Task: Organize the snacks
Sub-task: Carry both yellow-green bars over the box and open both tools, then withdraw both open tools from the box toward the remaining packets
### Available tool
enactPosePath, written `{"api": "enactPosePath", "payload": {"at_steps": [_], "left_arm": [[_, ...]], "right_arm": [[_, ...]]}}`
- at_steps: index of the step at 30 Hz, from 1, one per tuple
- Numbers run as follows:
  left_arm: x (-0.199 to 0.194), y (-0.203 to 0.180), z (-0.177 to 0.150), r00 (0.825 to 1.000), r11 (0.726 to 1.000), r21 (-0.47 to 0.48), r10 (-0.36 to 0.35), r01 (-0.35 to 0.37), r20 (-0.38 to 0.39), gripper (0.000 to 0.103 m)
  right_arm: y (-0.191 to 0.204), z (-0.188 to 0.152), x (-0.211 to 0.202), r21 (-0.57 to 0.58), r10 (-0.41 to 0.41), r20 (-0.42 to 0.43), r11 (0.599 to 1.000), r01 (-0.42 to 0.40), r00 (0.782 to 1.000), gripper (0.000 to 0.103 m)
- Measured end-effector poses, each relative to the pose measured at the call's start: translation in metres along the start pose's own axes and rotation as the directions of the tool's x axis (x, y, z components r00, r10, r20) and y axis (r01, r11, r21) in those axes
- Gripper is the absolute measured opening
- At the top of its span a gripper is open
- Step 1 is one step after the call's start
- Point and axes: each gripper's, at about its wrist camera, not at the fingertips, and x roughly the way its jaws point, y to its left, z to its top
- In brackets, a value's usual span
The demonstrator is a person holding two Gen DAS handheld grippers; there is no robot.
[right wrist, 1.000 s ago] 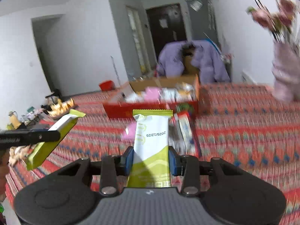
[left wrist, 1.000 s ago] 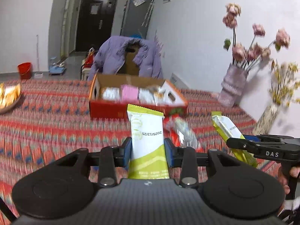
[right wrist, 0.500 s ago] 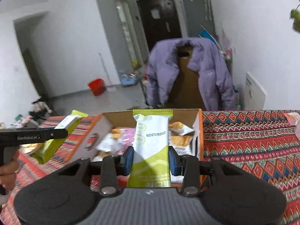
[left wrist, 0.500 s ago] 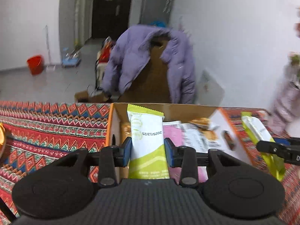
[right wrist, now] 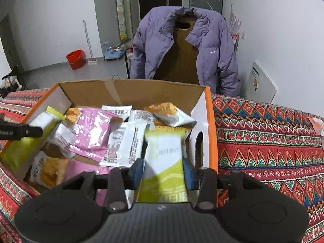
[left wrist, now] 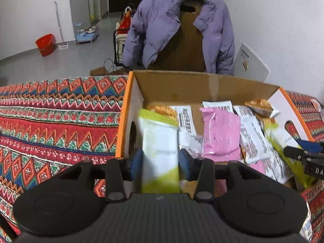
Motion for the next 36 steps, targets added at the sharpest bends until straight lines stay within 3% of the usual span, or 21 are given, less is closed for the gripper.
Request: {"api": "enactPosePath", "payload": {"at_steps": [1,4,5,9,13,19,25,30,34,36], "left_arm": [[0.0,0.0,0.0,1.0,1.0,0.003,-0.004,0.004,-0.001,0.045],[-0.007,-0.001,0.0,0.999,0.999,0.007,-0.04,0.04,-0.024,0.063],[-0.012,-0.003,0.0,0.999,0.999,0.016,-0.038,0.038,-0.02,0.07],[-0.041,-0.011,0.0,0.999,0.997,0.065,-0.042,0.041,0.011,0.084],[-0.078,-0.016,-0.006,0.998,0.995,0.088,-0.057,0.055,0.03,0.086],[-0.144,-0.026,-0.029,0.994,0.991,0.123,-0.07,0.059,0.087,0.097],[-0.214,-0.031,-0.079,0.981,0.988,0.138,-0.09,0.067,0.169,0.1],[-0.258,-0.031,-0.135,0.961,0.986,0.156,-0.099,0.06,0.258,0.102],[-0.284,-0.035,-0.187,0.939,0.983,0.184,-0.057,-0.007,0.34,0.103],[-0.295,-0.036,-0.211,0.928,0.985,0.174,-0.079,0.016,0.365,0.103]], "right_arm": [[0.001,0.001,0.001,-0.007,-0.005,-0.013,1.0,0.005,1.0,0.052],[0.004,0.007,-0.004,-0.018,-0.001,-0.022,1.0,0.0,1.0,0.066],[0.005,0.01,-0.009,-0.021,0.002,-0.022,1.0,-0.003,1.0,0.068],[0.005,0.019,-0.035,-0.02,0.016,0.004,1.0,-0.016,1.0,0.077],[0.005,0.024,-0.072,0.013,0.045,0.046,0.999,-0.046,0.998,0.09],[0.013,0.01,-0.134,0.002,0.068,0.083,0.998,-0.068,0.994,0.091],[0.022,-0.032,-0.192,-0.022,0.099,0.128,0.995,-0.097,0.987,0.092],[0.026,-0.08,-0.239,-0.051,0.156,0.202,0.988,-0.149,0.967,0.092],[0.034,-0.128,-0.276,-0.097,0.185,0.269,0.982,-0.165,0.945,0.092],[0.037,-0.155,-0.293,-0.113,0.201,0.3,0.978,-0.175,0.933,0.093]]}}
